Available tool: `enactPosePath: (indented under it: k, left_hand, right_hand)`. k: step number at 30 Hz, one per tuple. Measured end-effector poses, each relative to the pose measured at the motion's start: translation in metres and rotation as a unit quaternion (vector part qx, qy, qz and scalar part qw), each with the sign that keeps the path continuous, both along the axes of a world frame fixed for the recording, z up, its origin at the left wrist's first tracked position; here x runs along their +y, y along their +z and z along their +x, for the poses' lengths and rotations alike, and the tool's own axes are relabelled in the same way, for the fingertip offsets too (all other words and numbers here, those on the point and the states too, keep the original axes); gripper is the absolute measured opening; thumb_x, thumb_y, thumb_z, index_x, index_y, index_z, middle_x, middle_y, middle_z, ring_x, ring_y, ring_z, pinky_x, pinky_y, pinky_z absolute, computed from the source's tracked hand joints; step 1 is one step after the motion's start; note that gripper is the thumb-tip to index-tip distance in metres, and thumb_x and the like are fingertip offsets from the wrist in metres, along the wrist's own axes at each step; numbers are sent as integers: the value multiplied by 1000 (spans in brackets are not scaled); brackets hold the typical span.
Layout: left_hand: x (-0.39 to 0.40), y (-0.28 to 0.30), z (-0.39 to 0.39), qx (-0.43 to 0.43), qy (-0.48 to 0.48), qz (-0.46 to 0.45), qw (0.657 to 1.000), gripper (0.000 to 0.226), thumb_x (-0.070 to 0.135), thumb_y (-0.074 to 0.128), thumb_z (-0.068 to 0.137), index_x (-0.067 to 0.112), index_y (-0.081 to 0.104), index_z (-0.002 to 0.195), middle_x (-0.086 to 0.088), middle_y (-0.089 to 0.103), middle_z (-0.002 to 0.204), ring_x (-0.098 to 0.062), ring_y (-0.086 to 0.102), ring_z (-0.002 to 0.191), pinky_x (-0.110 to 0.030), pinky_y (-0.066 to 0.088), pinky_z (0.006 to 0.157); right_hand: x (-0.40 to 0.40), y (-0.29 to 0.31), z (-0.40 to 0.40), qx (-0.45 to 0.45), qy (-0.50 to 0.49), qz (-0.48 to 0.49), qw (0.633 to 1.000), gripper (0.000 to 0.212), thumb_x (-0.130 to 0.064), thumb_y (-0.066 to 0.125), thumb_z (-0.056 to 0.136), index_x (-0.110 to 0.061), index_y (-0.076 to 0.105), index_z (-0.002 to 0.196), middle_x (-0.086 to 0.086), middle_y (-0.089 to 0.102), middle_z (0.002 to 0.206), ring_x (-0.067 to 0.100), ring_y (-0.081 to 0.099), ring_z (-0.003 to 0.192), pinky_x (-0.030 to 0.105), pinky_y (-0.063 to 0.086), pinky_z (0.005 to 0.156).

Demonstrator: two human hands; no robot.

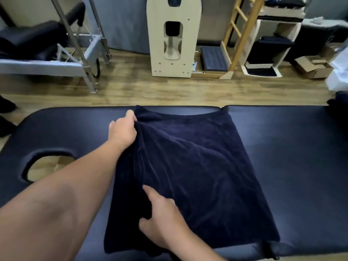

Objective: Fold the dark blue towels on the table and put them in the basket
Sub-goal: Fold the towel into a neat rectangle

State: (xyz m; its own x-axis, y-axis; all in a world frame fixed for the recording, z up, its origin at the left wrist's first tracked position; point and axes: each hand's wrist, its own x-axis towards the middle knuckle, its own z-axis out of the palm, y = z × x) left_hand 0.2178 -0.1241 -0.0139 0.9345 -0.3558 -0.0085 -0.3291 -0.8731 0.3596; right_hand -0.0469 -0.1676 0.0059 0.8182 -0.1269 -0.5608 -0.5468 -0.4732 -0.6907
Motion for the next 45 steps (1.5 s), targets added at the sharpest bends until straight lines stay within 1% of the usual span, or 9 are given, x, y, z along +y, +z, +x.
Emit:
enactPosePath:
  k: [5,9,14,17,21,24,28,33,45]
  left_hand:
    - [41,-1,9,-1,3,58,998,30,-7,38,88,17,41,106,-6,56,75,-35,52,92,-48,35,108]
    - [44,-11,12,6,-30,127,991,35,4,52,85,20,41,115,-7,48,138,-32,54,118,-63,28,110]
    - [12,-29,-58,30,-240,109,964,58,55,44,98,27,37,149,-9,11,168,-33,20,152,-57,28,117]
    - [4,-46,-94,169,-199,215,941,97,87,30,85,38,-10,159,-7,-24,166,-40,-15,153,-68,4,117]
    - [-5,-51,-90,193,-85,237,948,111,91,22,82,22,-20,158,-20,-29,162,-45,-19,151,-71,1,116]
    - [-27,-50,-80,144,-59,228,961,99,82,22,90,20,-8,161,-24,-19,164,-47,-18,150,-70,0,117]
    - [-49,-49,-62,181,-82,218,956,92,69,45,85,55,-17,151,-17,-30,163,-49,-24,148,-77,2,112]
    - [-70,-41,-27,243,-61,236,939,114,73,66,70,68,-24,140,-16,-33,161,-51,-19,148,-78,7,111]
    - [-92,-43,1,288,-11,257,923,147,70,88,52,68,-35,133,-12,-45,155,-47,-29,147,-81,18,106]
  right_hand:
    - [33,-12,19,7,52,47,998,89,-27,69,91,-40,13,158,1,49,145,18,54,127,28,42,110]
    - [36,-36,15,34,35,192,980,83,-18,78,86,-27,33,156,-6,60,132,6,60,120,29,47,108]
    - [-18,-41,-8,-76,19,2,997,43,-22,68,88,-25,66,131,-10,68,118,3,64,110,28,48,104]
    - [-69,-47,-39,-67,65,-263,960,58,-44,60,88,-39,48,144,-7,35,154,23,26,148,44,22,122]
    - [-119,-40,-77,113,79,-314,939,92,-74,55,82,-63,-9,147,-8,-25,163,29,-17,152,62,16,118]
    - [-135,-32,-71,100,126,-338,927,97,-81,50,77,-57,-9,150,-2,-3,163,29,9,148,54,36,109]
    - [-170,-35,-23,-7,83,-413,907,78,-76,42,83,-35,36,150,1,36,147,29,37,131,47,44,100]
    - [-229,-53,56,28,86,-350,932,88,-73,48,88,-41,5,158,6,-20,166,36,-18,152,63,4,121]
    - [-310,-63,153,129,31,-271,954,129,-86,69,60,-52,-14,153,1,-36,161,42,-26,148,75,17,111]
